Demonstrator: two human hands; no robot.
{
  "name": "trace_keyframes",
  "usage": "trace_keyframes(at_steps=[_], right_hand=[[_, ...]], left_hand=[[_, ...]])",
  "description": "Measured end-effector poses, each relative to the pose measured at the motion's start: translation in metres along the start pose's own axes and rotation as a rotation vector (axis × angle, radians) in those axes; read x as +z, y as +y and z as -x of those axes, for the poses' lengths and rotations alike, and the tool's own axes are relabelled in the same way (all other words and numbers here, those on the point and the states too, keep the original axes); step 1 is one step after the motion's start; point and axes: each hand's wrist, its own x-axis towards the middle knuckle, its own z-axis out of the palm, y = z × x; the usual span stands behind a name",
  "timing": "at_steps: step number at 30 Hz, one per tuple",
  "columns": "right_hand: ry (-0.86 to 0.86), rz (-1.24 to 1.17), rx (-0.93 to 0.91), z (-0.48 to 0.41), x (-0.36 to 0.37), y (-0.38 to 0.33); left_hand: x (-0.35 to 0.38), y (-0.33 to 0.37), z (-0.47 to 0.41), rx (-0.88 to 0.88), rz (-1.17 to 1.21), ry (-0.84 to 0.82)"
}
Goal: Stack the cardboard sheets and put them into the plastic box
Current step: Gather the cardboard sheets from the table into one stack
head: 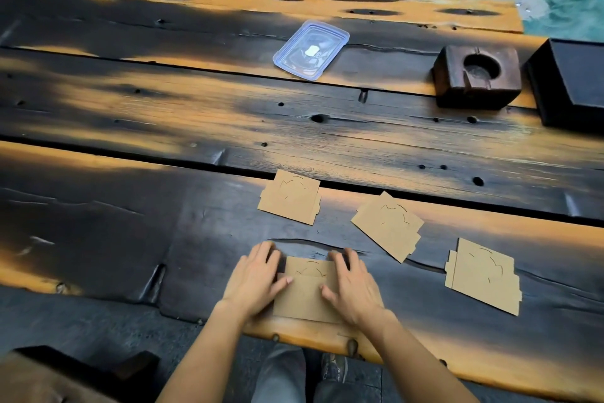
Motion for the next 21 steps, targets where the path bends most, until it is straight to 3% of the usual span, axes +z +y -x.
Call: trace_keyframes(at_steps=[5, 21], right_hand=[[0.003, 0.009, 0.02, -0.041, -0.012, -0.013], [0.006, 0.083, 0.091, -0.15, -0.029, -0.054]], left_hand=[[-0.022, -0.028, -0.042, -0.048, -0.054, -0.081], [-0.034, -0.09, -0.153, 0.092, -0.181, -0.189]])
